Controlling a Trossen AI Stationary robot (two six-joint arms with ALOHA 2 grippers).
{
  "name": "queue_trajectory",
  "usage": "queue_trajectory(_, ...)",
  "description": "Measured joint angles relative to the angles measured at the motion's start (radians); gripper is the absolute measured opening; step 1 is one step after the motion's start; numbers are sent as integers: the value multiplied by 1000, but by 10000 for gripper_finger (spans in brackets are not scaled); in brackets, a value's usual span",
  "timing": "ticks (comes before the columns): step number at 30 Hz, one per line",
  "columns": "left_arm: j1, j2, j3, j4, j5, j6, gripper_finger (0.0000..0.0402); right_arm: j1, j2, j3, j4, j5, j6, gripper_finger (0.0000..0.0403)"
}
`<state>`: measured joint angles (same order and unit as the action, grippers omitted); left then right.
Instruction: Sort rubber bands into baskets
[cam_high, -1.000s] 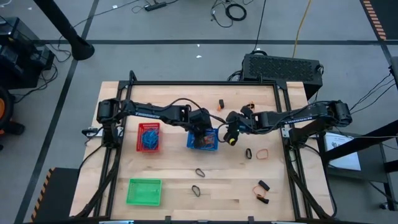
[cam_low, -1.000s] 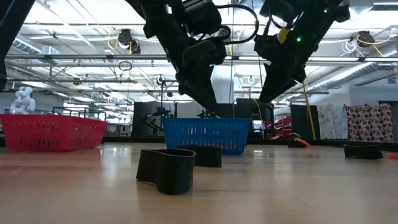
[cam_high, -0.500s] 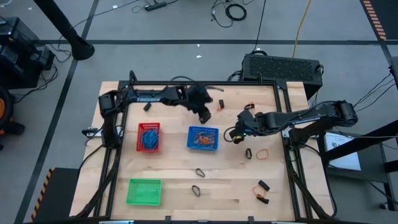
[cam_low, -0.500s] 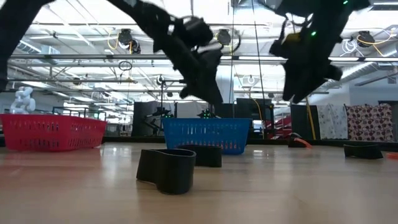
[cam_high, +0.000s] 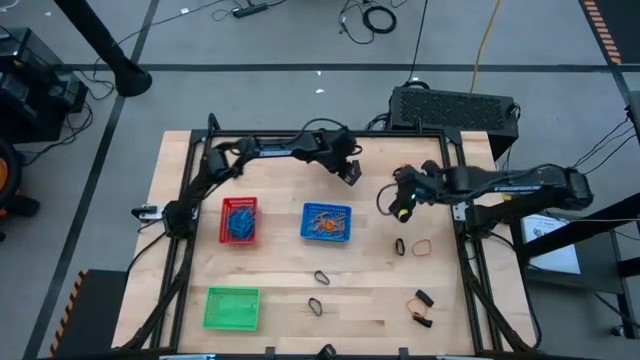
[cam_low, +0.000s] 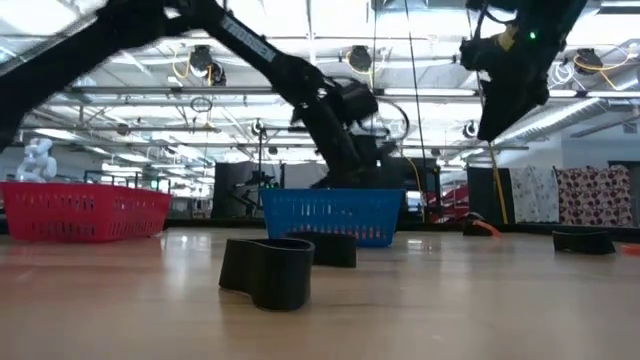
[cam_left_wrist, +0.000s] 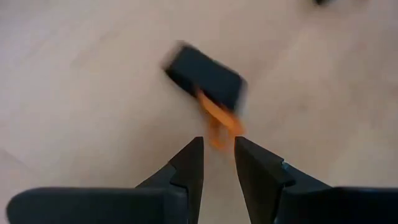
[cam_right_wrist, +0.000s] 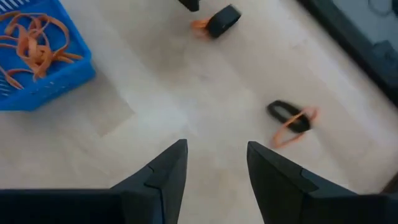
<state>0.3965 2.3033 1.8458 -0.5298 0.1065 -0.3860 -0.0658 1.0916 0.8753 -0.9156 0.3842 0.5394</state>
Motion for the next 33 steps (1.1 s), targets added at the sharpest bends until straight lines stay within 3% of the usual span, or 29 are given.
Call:
queue_trajectory(4, 2, 33, 98, -48, -40, 1, 100, -86, -89, 0, -23, -62, -169, 160)
queue_trajectory(7, -21, 52, 116, 17, -45, 29, 106, -150, -154, 0, -22, -114, -282, 160)
queue_trajectory(13, -79, 104, 123, -80, -274, 165, 119, -262, -240, 0, -19, -231, -387, 160)
queue_trajectory(15, -84, 107, 123, -68, -300, 206, 124, -285, -252, 0, -18, -265, -411, 160)
queue_trajectory(21, -88, 111, 124, 8, -291, 267, 133, -326, -249, 0, -18, -298, -451, 160)
queue_trajectory(27, -87, 141, 200, -125, -263, 376, 132, -340, -236, 0, -15, -313, -439, 160)
queue_trajectory(31, -81, 239, 294, -146, -72, 353, 132, -340, -236, 0, 14, -313, -416, 160)
queue_trajectory(33, -89, 278, 370, -215, -105, 359, 128, -341, -236, 0, 33, -313, -390, 160)
